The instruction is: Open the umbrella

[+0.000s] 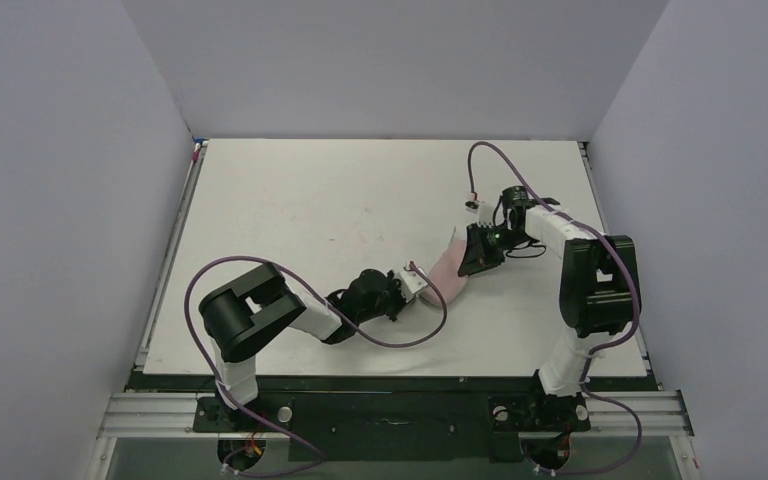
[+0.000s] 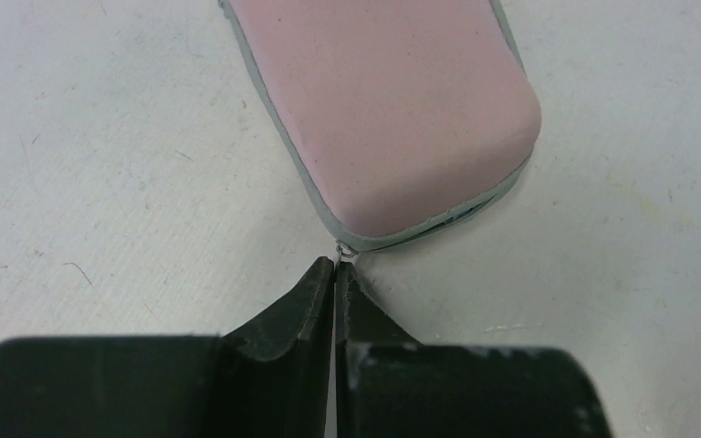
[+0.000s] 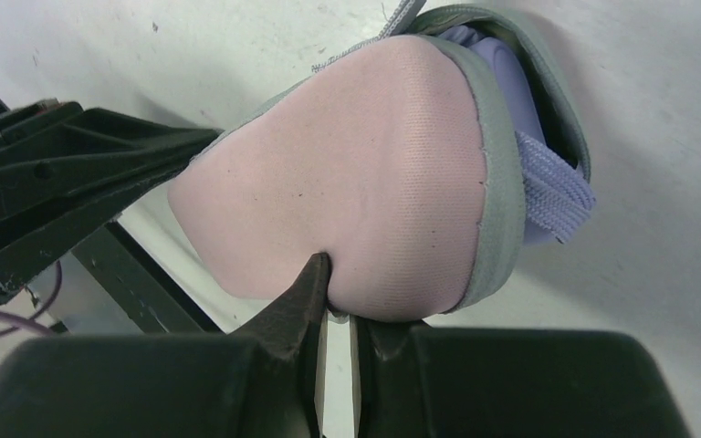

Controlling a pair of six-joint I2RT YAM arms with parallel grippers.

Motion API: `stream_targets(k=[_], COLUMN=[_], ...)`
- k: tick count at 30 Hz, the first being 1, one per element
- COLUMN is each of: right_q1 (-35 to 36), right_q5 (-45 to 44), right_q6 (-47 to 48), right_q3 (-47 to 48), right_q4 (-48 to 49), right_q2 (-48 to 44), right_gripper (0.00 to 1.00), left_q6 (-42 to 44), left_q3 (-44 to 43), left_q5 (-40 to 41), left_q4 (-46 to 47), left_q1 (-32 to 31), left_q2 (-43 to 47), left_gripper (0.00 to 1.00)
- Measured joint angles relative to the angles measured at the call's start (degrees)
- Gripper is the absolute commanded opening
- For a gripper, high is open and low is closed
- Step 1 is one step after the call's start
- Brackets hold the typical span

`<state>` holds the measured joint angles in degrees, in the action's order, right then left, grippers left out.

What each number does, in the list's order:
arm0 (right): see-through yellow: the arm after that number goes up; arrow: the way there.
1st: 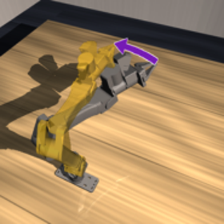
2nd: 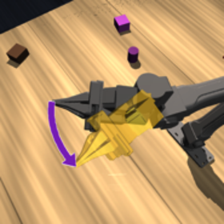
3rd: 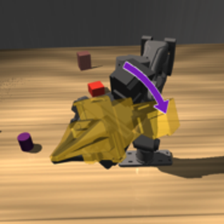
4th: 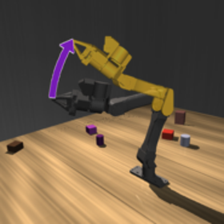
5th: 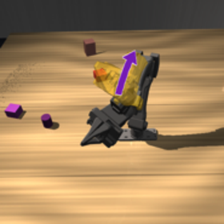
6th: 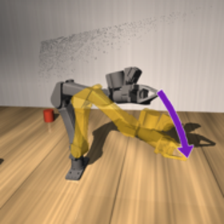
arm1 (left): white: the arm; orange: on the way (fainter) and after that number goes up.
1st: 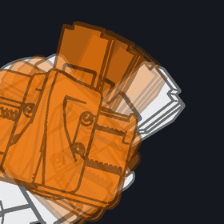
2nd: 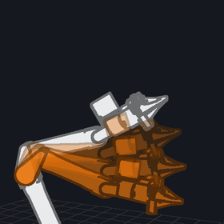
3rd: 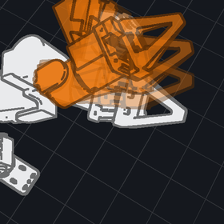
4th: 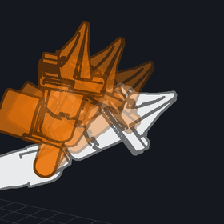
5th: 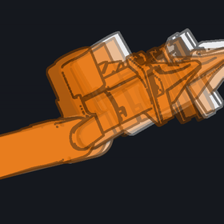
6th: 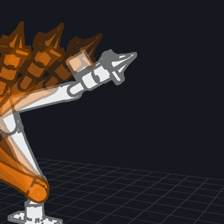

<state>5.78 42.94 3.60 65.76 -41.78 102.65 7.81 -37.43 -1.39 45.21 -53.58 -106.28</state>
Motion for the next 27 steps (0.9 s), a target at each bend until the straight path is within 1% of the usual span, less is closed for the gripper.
stream_targets(k=[6,11,14,17,23,24,25,26,27], right_q1=[2.12,4.63,6.21,7.08,7.23,7.15,6.99,6.8,6.6], right_q5=[1.79,2.54,2.51,2.25,1.7,1.6,1.55,1.49,1.53], right_q6=[11.1,19.58,23.02,25.73,27.89,27.93,27.91,27.89,27.78], right_q3=[7.13,9.97,10.23,10.23,10.67,10.78,10.88,10.95,10.97], right_q4=[-9.14,-15.65,-18.47,-21.0,-23.08,-23.19,-23.23,-23.26,-23.26], right_q2=[5.31,7.58,7.93,8.13,8.28,8.28,8.28,8.28,8.28], right_gripper=[0.0,0.0,0.0,0.0,0.0,0.01,0.08,0.11,0.21], left_q6=[5.03,7.32,7.87,7.74,5.68,5.2,4.68,4.33,4.13], left_q3=[0.87,0.85,0.31,-2.01,-6.54,-7.19,-7.93,-8.48,-8.76], left_q5=[-3.45,-5.01,-5.33,-5.18,-5.01,-4.94,-4.81,-4.74,-4.68], left_q4=[1.16,1.51,1.51,1.33,-0.09,-0.52,-1.16,-1.7,-1.97], left_q1=[0.0,0.0,0.07,0.57,1.55,1.55,1.55,1.55,1.55], left_q2=[0.13,0.11,-0.2,-1.81,-5.03,-5.33,-5.66,-5.88,-5.95], left_gripper=[0.0,0.0,0.0,0.0,0.0,0.0,0.0,0.0,0.01])
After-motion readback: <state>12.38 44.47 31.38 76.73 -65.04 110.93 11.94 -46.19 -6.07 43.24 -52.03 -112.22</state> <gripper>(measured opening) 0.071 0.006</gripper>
